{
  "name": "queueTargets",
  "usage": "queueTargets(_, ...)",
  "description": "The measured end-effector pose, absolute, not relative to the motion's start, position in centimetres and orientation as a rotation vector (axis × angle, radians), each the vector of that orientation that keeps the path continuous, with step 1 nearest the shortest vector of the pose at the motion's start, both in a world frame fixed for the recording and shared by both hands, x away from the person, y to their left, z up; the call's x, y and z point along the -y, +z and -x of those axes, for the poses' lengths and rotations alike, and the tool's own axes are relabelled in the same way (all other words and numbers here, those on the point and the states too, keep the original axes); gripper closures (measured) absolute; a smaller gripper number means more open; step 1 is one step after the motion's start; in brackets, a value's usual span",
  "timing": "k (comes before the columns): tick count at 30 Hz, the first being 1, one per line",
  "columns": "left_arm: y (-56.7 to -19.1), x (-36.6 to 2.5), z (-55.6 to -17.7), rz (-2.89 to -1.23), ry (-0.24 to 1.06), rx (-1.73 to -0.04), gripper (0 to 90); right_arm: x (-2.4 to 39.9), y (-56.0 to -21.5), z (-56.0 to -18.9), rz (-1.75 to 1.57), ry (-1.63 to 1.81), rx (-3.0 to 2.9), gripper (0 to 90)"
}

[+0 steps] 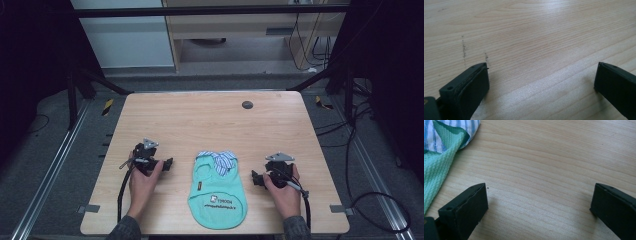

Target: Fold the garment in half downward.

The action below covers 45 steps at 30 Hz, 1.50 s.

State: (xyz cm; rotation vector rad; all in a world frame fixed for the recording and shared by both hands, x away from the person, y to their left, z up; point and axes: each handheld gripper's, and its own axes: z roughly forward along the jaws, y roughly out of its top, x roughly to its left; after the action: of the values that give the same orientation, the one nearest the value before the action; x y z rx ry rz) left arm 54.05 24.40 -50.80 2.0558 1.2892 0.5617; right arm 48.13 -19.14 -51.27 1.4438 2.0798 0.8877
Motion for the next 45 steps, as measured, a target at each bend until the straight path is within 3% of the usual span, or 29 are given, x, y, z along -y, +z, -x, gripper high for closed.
queueTargets(21,-50.7,-24.4,-51.2,-2.061,0.553,-1.28,1.5,19.0,-51.3,-47.9,-1.368,0.923,-2.159,1.5)
queueTargets(23,-50.3,-24.2,-51.0,-2.068,0.529,-1.264,5.3,19.0,-51.1,-47.9,-1.342,0.954,-2.169,9.7)
queueTargets(31,-46.8,-22.7,-53.3,-2.104,0.547,-1.138,4.5,17.9,-48.0,-50.4,-1.285,0.977,-2.178,11.9)
queueTargets(35,-45.7,-22.3,-54.4,-2.092,0.529,-1.149,5.9,17.5,-46.9,-51.4,-1.256,0.987,-2.205,18.2)
queueTargets(36,-45.5,-22.1,-54.7,-2.102,0.519,-1.148,6.0,17.3,-46.5,-52.1,-1.256,0.999,-2.223,25.6)
queueTargets(45,-45.0,-18.2,-57.7,-2.169,0.438,-1.119,7.7,16.2,-46.2,-54.9,-1.225,0.992,-2.337,49.4)
